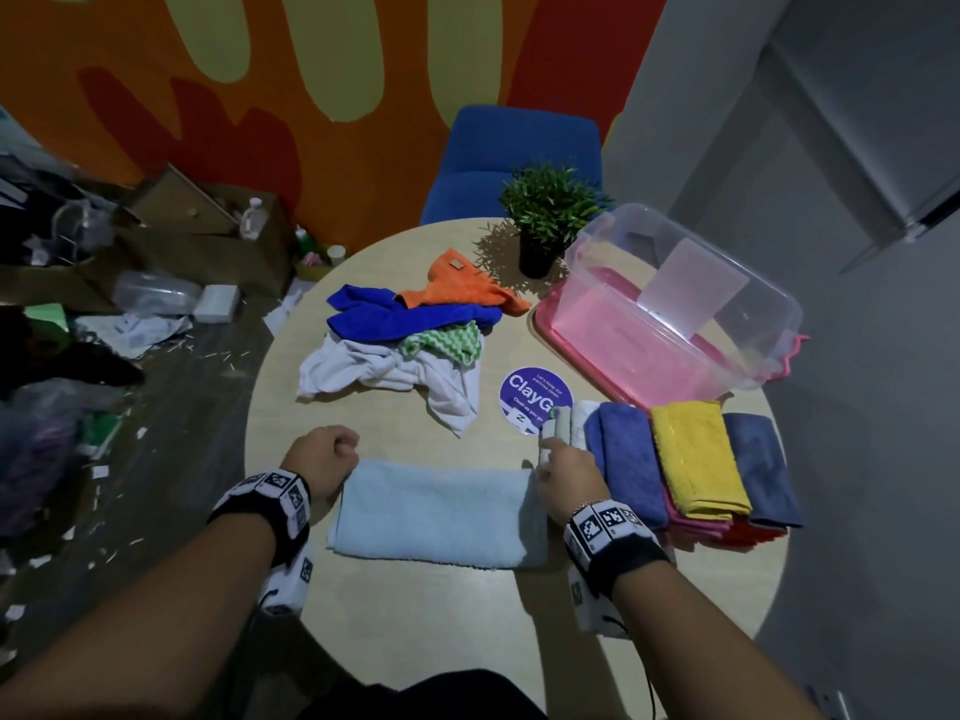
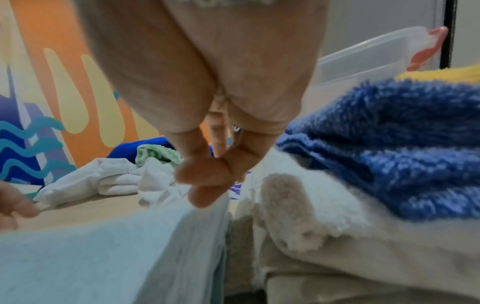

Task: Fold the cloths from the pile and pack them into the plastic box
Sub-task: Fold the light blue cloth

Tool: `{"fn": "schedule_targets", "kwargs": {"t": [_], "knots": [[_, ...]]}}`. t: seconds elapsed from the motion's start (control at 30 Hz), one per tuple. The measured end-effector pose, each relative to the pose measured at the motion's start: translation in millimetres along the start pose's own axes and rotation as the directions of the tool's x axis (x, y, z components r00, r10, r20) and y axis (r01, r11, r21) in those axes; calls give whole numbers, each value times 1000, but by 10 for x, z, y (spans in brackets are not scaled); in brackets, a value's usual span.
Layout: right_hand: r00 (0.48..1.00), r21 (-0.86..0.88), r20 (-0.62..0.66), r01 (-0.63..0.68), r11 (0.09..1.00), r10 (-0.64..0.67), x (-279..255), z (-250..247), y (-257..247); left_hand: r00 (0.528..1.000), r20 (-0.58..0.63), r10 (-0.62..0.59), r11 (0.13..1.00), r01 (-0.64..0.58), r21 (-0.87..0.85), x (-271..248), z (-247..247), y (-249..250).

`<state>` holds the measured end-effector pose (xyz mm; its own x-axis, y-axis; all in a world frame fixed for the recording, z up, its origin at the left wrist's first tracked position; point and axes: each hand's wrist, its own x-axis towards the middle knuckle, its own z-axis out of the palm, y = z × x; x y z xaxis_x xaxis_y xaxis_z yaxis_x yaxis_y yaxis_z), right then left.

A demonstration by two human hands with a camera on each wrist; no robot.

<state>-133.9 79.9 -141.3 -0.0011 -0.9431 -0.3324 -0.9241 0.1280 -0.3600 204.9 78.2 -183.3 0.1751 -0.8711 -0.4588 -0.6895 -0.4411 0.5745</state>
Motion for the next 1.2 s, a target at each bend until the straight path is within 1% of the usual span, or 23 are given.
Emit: {"fn": "schedule_targets", "kwargs": {"t": [0.03, 0.1, 0.17, 0.23, 0.27, 0.3, 0.37, 0.43, 0.47, 0.5, 0.57, 0.6, 0.63, 0.7, 0.73, 0.8, 0.83, 0.9, 0.93, 0.97, 1.07, 1.13, 1.2], "knots": [[1000, 23, -18, 24, 999, -24, 2, 6, -18, 1000, -3, -7, 999, 7, 48, 3, 33, 6], [995, 39, -4, 98, 994, -98, -40, 48, -64, 996, 80, -36, 983, 21, 180, -3, 116, 26], [975, 39, 137, 172, 984, -176, -129, 153, -109, 985, 162, -57, 934, -5, 357, -12, 242, 43], [918, -17, 333, 233, 972, -214, -219, 300, -147, 977, 202, -69, 881, -35, 471, -44, 370, 65], [890, -53, 396, 270, 961, -228, -254, 366, -158, 976, 209, -65, 866, -49, 498, -65, 422, 90], [873, -76, 425, 296, 952, -238, -275, 415, -157, 975, 218, -51, 858, -69, 509, -91, 448, 134], [868, -81, 448, 279, 957, -215, -295, 435, -151, 966, 259, 11, 874, -135, 467, -148, 437, 261], [888, -26, 405, 251, 968, -219, -284, 383, -116, 938, 327, 116, 907, -234, 350, -238, 342, 480], [910, 54, 342, 230, 972, -234, -294, 312, -131, 909, 372, 186, 906, -306, 294, -288, 287, 619], [929, 147, 264, 225, 963, -258, -307, 218, -172, 869, 416, 269, 886, -392, 246, -347, 228, 779], [941, 329, 121, 263, 907, -316, -310, 26, -299, 776, 468, 424, 817, -550, 172, -485, 118, 1136], [939, 411, 85, 273, 870, -334, -306, -63, -354, 745, 463, 481, 799, -590, 118, -548, 60, 1296], [938, 491, 52, 276, 826, -344, -282, -151, -397, 736, 439, 515, 805, -591, 47, -577, -5, 1417], [942, 607, 3, 265, 749, -336, -217, -341, -431, 753, 389, 531, 832, -550, -70, -584, -155, 1553], [942, 634, -25, 274, 723, -335, -188, -443, -432, 765, 384, 517, 845, -528, -86, -568, -224, 1570], [935, 634, -107, 327, 701, -339, -120, -650, -427, 784, 357, 508, 849, -526, -53, -492, -321, 1567], [929, 623, -140, 351, 700, -342, -82, -746, -428, 796, 309, 521, 848, -525, -75, -466, -347, 1569], [920, 609, -194, 386, 693, -342, -6, -924, -453, 821, 180, 542, 835, -499, -232, -450, -376, 1613], [916, 619, -213, 396, 678, -340, 28, -1006, -469, 827, 122, 549, 813, -495, -306, -473, -395, 1668], [914, 634, -229, 401, 661, -335, 53, -1079, -484, 828, 69, 556, 791, -501, -352, -484, -414, 1723], [892, 646, -281, 449, 617, -354, 68, -1296, -563, 807, -45, 589, 743, -562, -363, -534, -507, 1861], [870, 649, -317, 490, 583, -378, 10, -1427, -618, 786, -65, 615, 705, -585, -401, -572, -581, 1919], [859, 669, -328, 505, 545, -394, -74, -1483, -621, 767, -45, 641, 679, -593, -432, -625, -626, 1931]]}}
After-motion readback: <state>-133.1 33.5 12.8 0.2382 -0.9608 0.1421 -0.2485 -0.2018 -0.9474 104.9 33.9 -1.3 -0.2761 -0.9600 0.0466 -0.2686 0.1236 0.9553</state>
